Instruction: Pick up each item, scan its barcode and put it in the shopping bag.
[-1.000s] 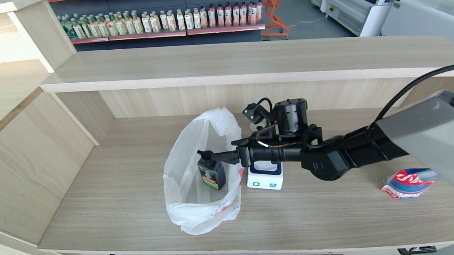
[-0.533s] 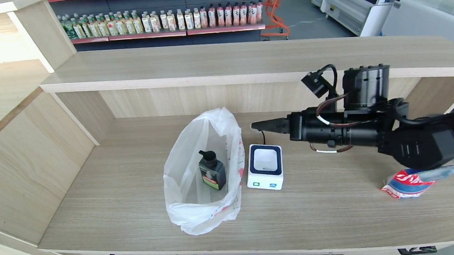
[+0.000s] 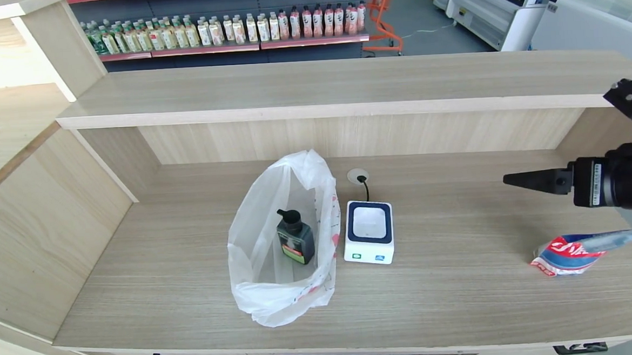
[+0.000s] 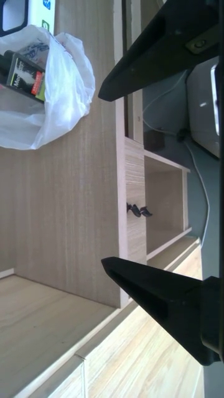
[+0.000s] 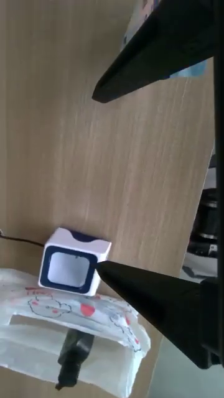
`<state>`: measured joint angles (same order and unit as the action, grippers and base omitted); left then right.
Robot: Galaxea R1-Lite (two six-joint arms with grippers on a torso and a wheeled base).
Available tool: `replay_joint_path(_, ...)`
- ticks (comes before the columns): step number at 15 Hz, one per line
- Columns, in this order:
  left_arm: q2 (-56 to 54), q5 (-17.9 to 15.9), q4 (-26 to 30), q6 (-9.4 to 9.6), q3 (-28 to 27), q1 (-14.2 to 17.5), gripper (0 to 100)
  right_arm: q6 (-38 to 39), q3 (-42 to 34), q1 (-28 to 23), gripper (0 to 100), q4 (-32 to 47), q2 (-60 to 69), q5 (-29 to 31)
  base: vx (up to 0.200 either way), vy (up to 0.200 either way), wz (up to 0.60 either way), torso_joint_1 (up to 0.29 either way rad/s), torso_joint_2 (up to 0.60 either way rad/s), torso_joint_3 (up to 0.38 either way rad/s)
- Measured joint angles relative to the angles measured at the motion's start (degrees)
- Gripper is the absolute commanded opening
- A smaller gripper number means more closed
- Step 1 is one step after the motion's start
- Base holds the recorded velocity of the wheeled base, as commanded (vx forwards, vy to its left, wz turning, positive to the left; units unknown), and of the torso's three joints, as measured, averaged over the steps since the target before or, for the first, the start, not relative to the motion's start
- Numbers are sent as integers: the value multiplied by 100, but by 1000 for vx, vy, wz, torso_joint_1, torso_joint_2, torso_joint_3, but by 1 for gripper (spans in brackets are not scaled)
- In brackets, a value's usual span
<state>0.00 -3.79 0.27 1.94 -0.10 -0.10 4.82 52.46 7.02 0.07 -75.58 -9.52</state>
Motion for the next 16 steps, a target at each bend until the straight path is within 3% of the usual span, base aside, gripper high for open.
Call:
replay_joint_path(5,0,0,0,0,0,0,100,172,-150,-557,100,55,202,38,0,0,0,0,0,0)
replay_joint_path(16,0,0,0,-6,0,0,100,1124,-441,-667,100,72,41,50,0,-200,0,2,5,2)
